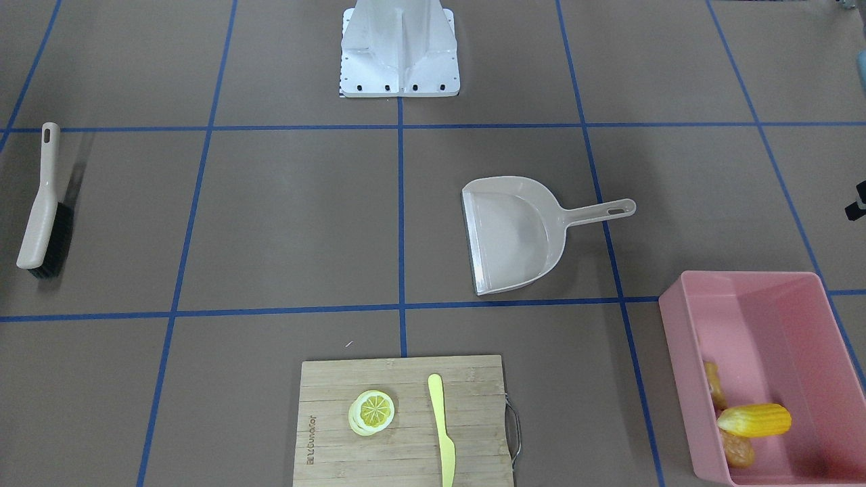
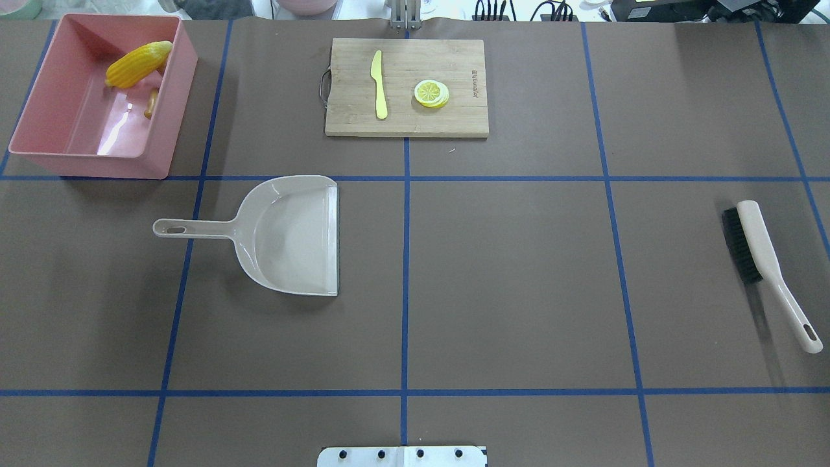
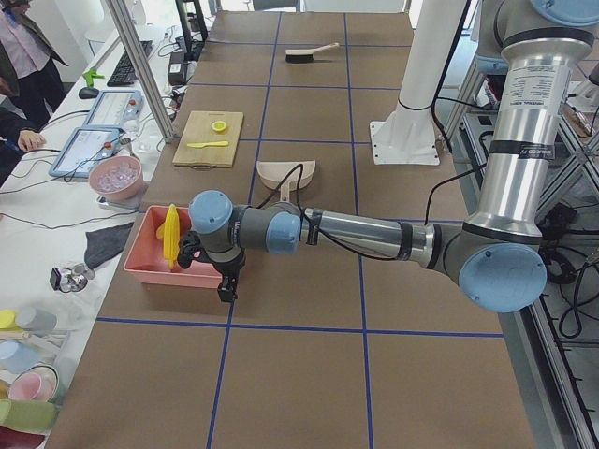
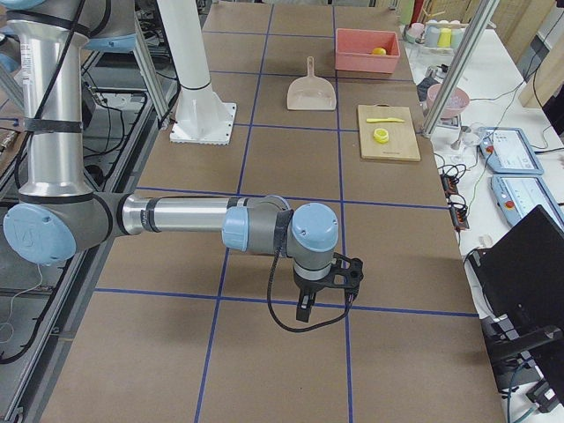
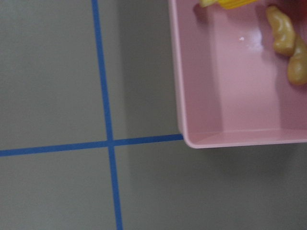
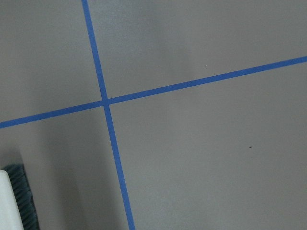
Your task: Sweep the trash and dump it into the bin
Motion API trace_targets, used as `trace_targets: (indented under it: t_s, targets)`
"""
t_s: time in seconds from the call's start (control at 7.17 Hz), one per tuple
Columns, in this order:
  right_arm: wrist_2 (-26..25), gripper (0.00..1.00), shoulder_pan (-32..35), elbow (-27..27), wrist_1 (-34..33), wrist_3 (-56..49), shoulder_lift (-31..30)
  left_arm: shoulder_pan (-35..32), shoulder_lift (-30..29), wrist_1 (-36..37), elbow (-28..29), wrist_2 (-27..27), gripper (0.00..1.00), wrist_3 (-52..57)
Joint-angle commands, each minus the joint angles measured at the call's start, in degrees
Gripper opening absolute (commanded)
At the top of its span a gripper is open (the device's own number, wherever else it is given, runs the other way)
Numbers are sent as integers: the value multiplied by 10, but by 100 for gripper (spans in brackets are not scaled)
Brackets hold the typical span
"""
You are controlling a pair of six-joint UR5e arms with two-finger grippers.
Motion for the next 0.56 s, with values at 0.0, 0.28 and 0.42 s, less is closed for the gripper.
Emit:
trace_targets:
  t_s: [0.0, 0.28, 0.42]
  targets:
    - [4, 100, 0, 0, 0, 0, 0, -15, 29, 1, 9, 0, 99, 21]
    - [8, 100, 0, 0, 0, 0, 0, -13, 39, 3, 21, -9, 99, 21]
    - [8, 100, 0, 0, 0, -1, 0, -13, 44, 3, 18, -10, 99, 21]
